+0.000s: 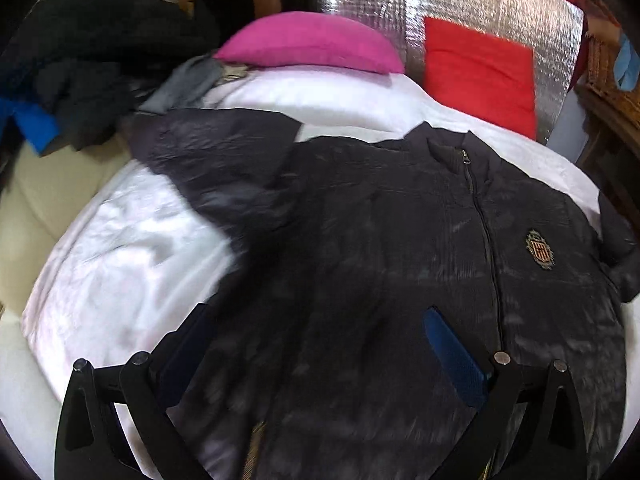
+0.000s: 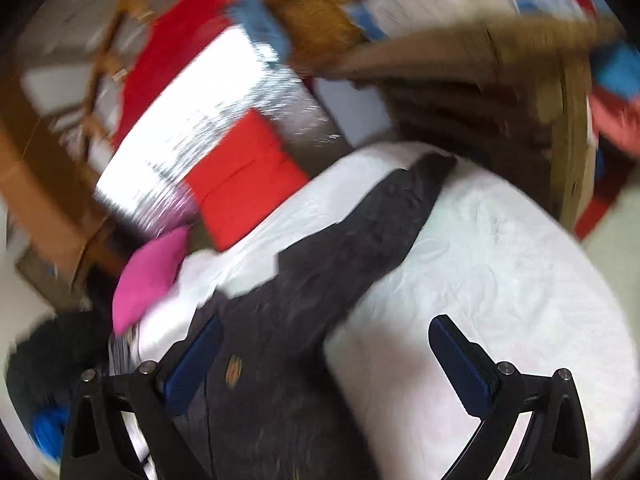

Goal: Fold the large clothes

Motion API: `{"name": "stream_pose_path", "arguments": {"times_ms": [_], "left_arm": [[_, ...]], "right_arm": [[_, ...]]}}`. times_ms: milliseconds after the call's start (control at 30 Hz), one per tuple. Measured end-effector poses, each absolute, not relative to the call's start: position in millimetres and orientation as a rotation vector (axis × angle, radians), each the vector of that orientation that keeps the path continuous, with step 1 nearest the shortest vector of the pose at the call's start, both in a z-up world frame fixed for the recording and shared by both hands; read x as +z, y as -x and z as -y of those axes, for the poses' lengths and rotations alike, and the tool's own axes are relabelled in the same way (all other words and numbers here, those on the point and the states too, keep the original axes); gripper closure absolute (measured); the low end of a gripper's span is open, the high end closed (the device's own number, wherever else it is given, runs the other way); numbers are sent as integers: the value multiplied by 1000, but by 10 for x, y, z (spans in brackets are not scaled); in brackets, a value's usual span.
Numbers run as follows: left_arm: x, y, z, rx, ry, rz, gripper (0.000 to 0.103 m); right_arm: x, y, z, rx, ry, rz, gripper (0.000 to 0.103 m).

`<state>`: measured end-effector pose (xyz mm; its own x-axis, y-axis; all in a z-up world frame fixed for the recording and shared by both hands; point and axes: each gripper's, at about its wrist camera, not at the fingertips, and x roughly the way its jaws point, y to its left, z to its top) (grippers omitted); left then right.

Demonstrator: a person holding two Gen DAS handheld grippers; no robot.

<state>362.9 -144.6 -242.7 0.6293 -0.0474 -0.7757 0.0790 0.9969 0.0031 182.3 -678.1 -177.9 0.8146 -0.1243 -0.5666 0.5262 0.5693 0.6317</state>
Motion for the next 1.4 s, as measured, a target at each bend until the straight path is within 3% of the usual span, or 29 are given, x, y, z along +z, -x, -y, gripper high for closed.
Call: {"name": "stream_pose_path", "arguments": {"times_ms": [267,367,467,567,667,933,1100,1233,1400], "left_arm": [[-2765,-3876,1792,-105,-192,-908,0],[-2836,-3945,1867,-112,-220,-931,0],[-2959,-4027,1932,-121,-243,-973,0],[-3090,-4078,1966,-127,-254,-1015,0],[-3116,-4090,1948,-137,-242,-1026,0],[-3043,-4107,1773,-188,-172,-1080,0],[-2512,-3967,1387,-136,-104,-921,0],[-2176,-3868,1004,-27,-108,-779,0],[-1979,-3803,411,55,-39,-734,0]], "right_arm": [[-2470,-2667,7815,-528,-1053,-487,5],[-2795,-2944,8064,-551,-1128,-515,25],[-3015,-3145,8183,-594,-1159,-570,37],[-3035,-3272,8160,-597,-1090,-570,82],[-2907,-3245,8091,-603,-1062,-517,93],[-1652,-3071,7112,-364,-881,-315,94],[-926,-3129,5969,-176,-724,-317,94],[-791,-3375,4988,-62,-640,-380,94],[-1166,-3924,3880,61,-644,-570,89]]}}
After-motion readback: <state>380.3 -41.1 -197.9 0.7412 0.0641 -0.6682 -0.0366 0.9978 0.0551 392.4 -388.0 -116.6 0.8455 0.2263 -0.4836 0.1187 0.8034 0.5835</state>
